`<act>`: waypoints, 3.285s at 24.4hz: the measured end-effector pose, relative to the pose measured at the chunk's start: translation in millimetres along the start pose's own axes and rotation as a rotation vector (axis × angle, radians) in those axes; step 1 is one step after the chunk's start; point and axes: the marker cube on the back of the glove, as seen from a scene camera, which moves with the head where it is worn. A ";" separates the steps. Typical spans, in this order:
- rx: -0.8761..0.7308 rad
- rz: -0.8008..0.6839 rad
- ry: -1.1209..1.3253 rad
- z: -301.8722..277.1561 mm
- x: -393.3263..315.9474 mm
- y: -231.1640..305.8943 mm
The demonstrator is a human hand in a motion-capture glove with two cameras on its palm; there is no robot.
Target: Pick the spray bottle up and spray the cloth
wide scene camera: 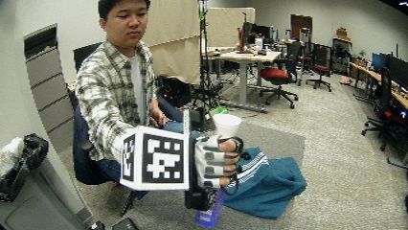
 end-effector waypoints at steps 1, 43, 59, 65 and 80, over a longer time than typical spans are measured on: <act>-0.014 -0.007 0.023 2.3 -3.0 -1.0; -0.581 -0.393 0.928 104.2 -34.2 -20.2; -0.686 -0.542 1.022 87.8 -23.3 28.9; -0.611 -0.415 0.958 112.5 -28.1 0.0; -0.408 -0.106 0.463 78.6 -33.4 -20.1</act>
